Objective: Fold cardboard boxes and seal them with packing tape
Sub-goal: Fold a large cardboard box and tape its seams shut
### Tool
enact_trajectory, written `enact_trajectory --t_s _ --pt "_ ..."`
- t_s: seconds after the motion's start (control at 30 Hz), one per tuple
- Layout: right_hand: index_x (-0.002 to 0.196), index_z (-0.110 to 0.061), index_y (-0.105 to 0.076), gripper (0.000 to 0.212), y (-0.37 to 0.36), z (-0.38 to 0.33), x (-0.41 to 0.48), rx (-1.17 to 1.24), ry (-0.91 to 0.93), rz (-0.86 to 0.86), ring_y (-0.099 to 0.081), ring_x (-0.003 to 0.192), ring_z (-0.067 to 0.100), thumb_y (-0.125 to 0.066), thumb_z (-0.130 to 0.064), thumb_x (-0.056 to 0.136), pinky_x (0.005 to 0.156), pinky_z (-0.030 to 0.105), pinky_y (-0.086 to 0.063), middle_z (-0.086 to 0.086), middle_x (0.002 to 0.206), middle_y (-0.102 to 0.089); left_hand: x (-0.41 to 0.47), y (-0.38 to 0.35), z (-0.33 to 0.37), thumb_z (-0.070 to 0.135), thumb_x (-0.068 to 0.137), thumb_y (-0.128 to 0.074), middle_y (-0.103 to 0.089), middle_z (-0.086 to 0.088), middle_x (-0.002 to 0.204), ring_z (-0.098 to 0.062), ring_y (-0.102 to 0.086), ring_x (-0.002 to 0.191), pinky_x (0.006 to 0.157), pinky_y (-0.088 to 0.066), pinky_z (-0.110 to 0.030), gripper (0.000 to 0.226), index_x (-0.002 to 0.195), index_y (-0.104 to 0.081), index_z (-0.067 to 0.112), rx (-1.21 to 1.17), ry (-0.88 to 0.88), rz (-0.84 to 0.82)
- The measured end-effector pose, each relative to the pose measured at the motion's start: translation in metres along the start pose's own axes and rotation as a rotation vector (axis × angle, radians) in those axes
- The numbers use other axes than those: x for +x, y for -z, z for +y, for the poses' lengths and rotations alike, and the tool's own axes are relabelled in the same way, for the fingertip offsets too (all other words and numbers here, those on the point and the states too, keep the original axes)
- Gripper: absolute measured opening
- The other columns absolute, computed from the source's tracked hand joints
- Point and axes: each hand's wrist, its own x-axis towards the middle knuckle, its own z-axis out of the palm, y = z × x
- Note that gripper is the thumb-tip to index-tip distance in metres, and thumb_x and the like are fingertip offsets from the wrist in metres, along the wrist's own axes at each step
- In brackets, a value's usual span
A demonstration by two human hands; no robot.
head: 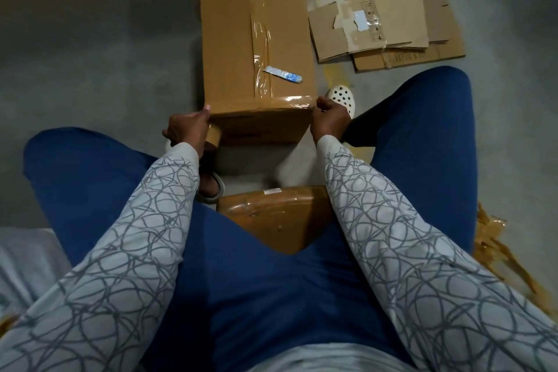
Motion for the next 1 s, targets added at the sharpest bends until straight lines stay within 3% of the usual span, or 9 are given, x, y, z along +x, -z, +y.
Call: enact_trajectory --t_s 0.23,0.33,0.4,0.5,0.6,0.67,0.8,0.9,1.0 --pt "0.116 -0.036 -0.072 0.033 -0.004 -0.010 -0.011 -0.186 0.095 -0.125 -0.065 0.097 0.020 -0.056 -0.035 0.088 0.095 0.034 -0.051 -0.003 0.098 -0.074 0.003 -0.002 0.001 0.053 0.075 -0.079 -0.067 -0.013 0.124 -0.034 -0.067 0.103 0.096 -0.053 -0.036 0.042 0.102 -0.080 0.020 0.005 0.024 0.071" --pt "0.100 -0.033 -0.070 0.047 -0.007 0.005 0.009 -0.319 0.151 -0.209 -0.071 0.079 0.022 -0.036 -0.054 0.075 0.082 0.041 -0.059 -0.005 0.080 -0.073 0.010 -0.003 -0.001 0.057 0.074 -0.076 -0.062 -0.015 0.130 -0.039 -0.062 0.112 0.103 -0.050 -0.045 0.052 0.111 -0.076 0.020 0.048 0.070 0.067" --pt "0.084 -0.036 -0.068 0.031 -0.007 0.004 0.018 -0.339 0.136 -0.233 -0.073 0.077 0.024 -0.043 -0.051 0.074 0.082 0.043 -0.060 -0.005 0.074 -0.073 0.009 -0.001 0.001 0.055 0.077 -0.074 -0.060 -0.019 0.131 -0.040 -0.055 0.123 0.108 -0.046 -0.047 0.056 0.116 -0.074 0.015 0.098 0.051 0.048" --pt "0.103 -0.030 -0.069 0.018 0.012 -0.035 -0.014 -0.343 0.113 -0.228 -0.068 0.101 0.031 -0.058 -0.031 0.090 0.090 0.033 -0.046 0.008 0.106 -0.073 0.002 0.006 0.009 0.055 0.082 -0.069 -0.061 -0.019 0.130 -0.038 -0.046 0.129 0.108 -0.042 -0.044 0.053 0.116 -0.073 0.015 0.154 0.046 0.017" --pt "0.143 -0.022 -0.047 0.050 0.017 -0.045 -0.047 -0.313 0.144 -0.176 -0.049 0.129 0.029 -0.063 -0.020 0.096 0.099 0.034 -0.039 0.010 0.149 -0.043 -0.010 0.021 0.015 0.045 0.088 -0.064 -0.062 -0.015 0.131 -0.040 -0.047 0.127 0.103 -0.037 -0.041 0.039 0.111 -0.071 0.015 0.260 0.033 -0.008" --pt "0.149 -0.023 -0.040 0.057 0.016 -0.041 -0.071 -0.231 0.147 -0.169 -0.047 0.131 0.027 -0.063 -0.017 0.097 0.098 0.031 -0.038 0.008 0.155 -0.029 -0.016 0.036 0.017 0.029 0.086 -0.066 -0.061 -0.017 0.130 -0.041 -0.046 0.127 0.103 -0.044 -0.042 0.036 0.117 -0.068 0.010 0.259 0.034 -0.013" --pt "0.140 -0.018 -0.049 0.045 0.008 -0.033 -0.087 -0.275 0.339 -0.200 -0.049 0.130 0.027 -0.064 -0.018 0.097 0.097 0.027 -0.038 0.009 0.149 -0.035 -0.036 0.061 0.027 0.021 0.082 -0.073 -0.070 -0.008 0.119 -0.030 -0.063 0.111 0.095 -0.054 -0.037 0.028 0.110 -0.072 0.018 0.195 -0.093 -0.116" --pt "0.132 -0.019 -0.058 0.038 0.003 -0.036 -0.076 -0.263 0.464 -0.280 -0.051 0.128 0.028 -0.065 -0.019 0.095 0.100 0.035 -0.045 0.009 0.144 -0.042 -0.054 0.069 0.031 0.013 0.088 -0.074 -0.073 -0.002 0.107 -0.017 -0.065 0.089 0.072 -0.051 -0.026 0.015 0.095 -0.073 0.026 0.026 -0.113 -0.234" --pt "0.128 -0.017 -0.063 0.035 0.003 -0.044 -0.050 -0.279 0.554 -0.273 -0.054 0.123 0.030 -0.066 -0.021 0.093 0.098 0.039 -0.046 0.011 0.136 -0.052 -0.075 0.071 0.029 0.014 0.092 -0.070 -0.071 0.001 0.094 -0.010 -0.058 0.073 0.054 -0.043 -0.023 0.019 0.104 -0.072 0.028 -0.103 -0.089 -0.314"
